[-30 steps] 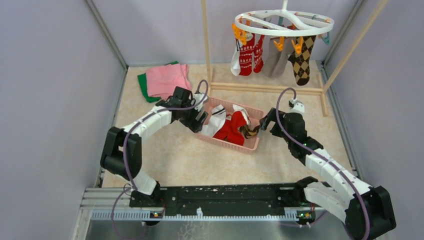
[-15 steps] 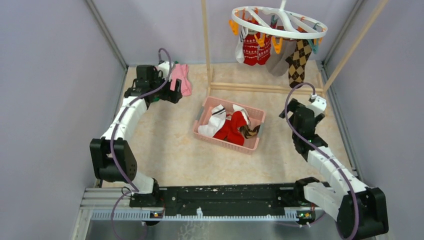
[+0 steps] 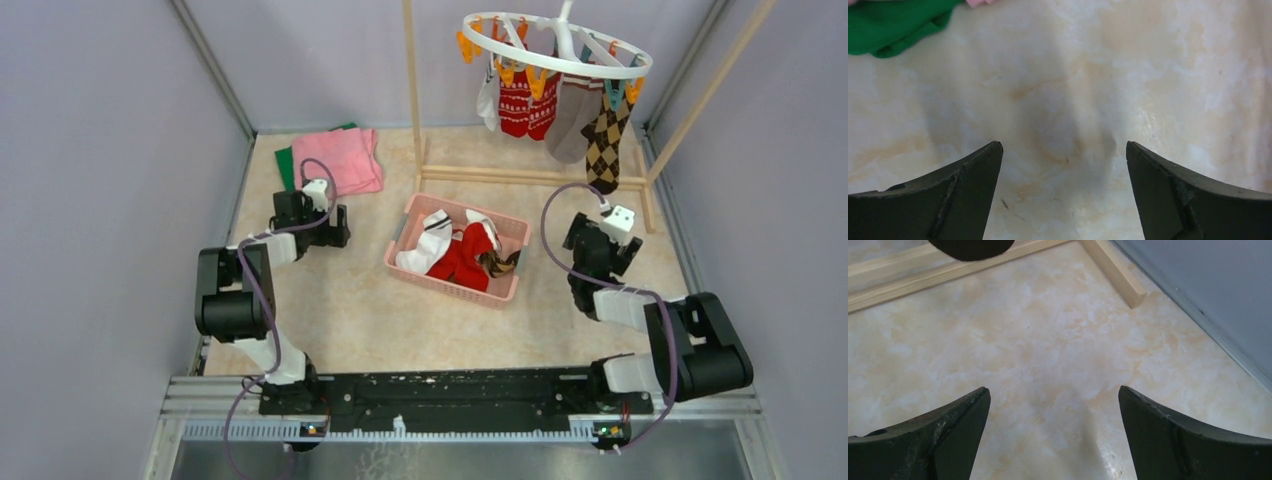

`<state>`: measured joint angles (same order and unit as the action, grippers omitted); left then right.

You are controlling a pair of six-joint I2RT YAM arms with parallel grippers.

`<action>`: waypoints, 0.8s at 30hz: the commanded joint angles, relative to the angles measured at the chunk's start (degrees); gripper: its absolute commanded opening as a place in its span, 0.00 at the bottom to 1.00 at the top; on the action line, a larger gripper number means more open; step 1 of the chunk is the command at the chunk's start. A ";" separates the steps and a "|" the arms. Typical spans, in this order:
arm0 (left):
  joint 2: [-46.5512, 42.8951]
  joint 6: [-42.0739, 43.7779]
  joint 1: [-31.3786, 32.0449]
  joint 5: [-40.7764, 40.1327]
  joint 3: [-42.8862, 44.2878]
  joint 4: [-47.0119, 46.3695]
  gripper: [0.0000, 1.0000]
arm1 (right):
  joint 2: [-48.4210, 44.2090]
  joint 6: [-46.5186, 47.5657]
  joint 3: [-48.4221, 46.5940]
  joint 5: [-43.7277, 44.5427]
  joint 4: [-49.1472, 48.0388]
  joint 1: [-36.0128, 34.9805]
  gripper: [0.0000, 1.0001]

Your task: Remove the socks clipped to the hanger

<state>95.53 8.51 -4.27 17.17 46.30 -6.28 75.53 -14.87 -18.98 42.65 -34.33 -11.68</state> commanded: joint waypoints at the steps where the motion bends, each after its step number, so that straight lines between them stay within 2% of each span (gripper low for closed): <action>1: -0.27 -5.17 -1.79 1.71 -3.31 -17.85 0.99 | 1.20 6.77 0.93 1.00 -13.14 0.61 0.99; 8: -5.96 -7.94 -1.93 -0.69 -16.86 -34.34 0.99 | 3.90 13.48 11.83 -1.65 -41.25 1.01 0.99; 13: -7.44 -9.11 -1.94 1.03 -23.74 -47.05 0.99 | 4.37 13.39 9.98 -3.84 -37.16 1.14 0.99; 15: -6.80 -7.74 -1.80 1.88 -23.43 -47.52 0.99 | 5.24 13.53 7.63 -6.24 -33.24 1.25 0.99; 18: -7.44 -7.74 -1.84 2.16 -24.61 -49.14 0.99 | 5.27 14.02 7.82 -7.14 -34.50 1.31 0.98; 21: -8.84 -7.34 -1.64 2.43 -30.89 -59.14 0.99 | 4.61 15.95 16.17 -11.26 -47.65 1.32 0.99; 24: -3.46 -6.58 -0.70 1.43 -37.36 -77.87 0.99 | 10.36 18.99 21.23 -18.12 -62.14 1.31 0.99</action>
<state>88.44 1.04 -5.76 17.47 15.66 -59.02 80.82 0.12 -3.99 33.26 -75.99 -10.87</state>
